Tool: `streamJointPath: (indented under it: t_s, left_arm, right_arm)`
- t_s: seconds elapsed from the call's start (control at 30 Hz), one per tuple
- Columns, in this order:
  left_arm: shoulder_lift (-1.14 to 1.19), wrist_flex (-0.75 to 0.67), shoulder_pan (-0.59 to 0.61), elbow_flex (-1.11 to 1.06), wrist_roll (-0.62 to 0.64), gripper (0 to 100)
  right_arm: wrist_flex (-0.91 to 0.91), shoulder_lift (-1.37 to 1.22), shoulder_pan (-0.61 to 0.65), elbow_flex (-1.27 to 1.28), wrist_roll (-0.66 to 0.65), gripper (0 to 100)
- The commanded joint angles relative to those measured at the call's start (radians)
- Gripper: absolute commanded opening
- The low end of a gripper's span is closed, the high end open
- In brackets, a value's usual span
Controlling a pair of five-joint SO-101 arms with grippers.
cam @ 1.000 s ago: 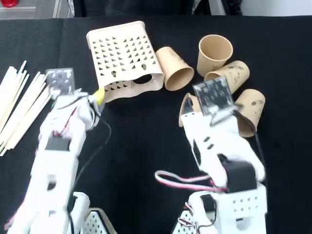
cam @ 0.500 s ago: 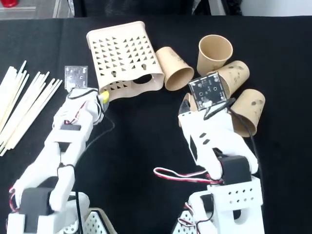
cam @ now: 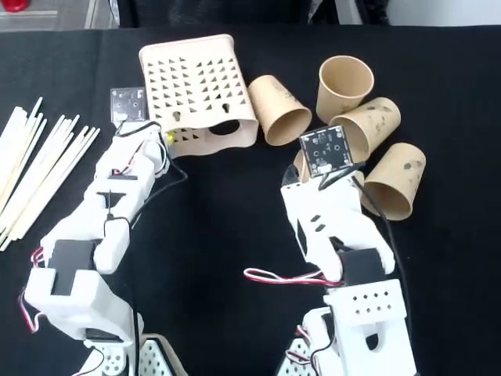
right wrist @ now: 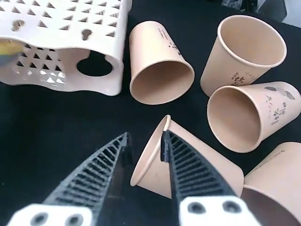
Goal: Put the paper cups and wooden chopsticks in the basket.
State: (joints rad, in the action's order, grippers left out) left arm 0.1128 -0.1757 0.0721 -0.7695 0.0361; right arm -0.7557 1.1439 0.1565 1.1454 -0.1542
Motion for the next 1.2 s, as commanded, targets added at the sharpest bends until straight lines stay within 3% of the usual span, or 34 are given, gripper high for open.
streamJointPath:
  t_s: [0.0, 0.13, 0.27, 0.4, 0.6, 0.8, 1.1, 1.17]
  left_arm:
    - [-0.005, -0.117, 0.008, 0.041, -0.031, 7]
    - [-0.015, -0.233, -0.005, -0.051, -0.167, 3]
    - [-0.052, -0.377, -0.041, -0.159, -0.206, 3]
    - [-0.206, -0.281, -0.031, -0.208, -0.117, 3]
    - [-0.509, 0.232, -0.022, -0.143, 0.048, 3]
    - [-0.698, 0.801, -0.005, 0.082, 0.063, 3]
    - [-0.672, 1.530, -0.005, 0.644, 0.028, 3]
    - [-0.612, 1.620, -0.005, 0.740, 0.014, 3]
  right_arm:
    - [0.032, -0.001, -0.005, -0.001, 0.009, 12.1]
    - [0.068, -0.001, 0.012, 0.027, 0.009, 12.1]
    - [0.095, -0.001, 0.037, 0.050, 0.003, 12.1]
    - [0.095, -0.001, 0.038, 0.050, 0.003, 12.1]
    - [0.094, -0.001, 0.038, 0.051, 0.008, 12.0]
    - [0.029, -0.002, 0.031, 0.013, 0.060, 12.0]
    - [-0.216, -0.008, -0.103, -0.191, 0.120, 12.0]
    - [-0.259, -0.010, -0.137, -0.243, 0.120, 12.0]
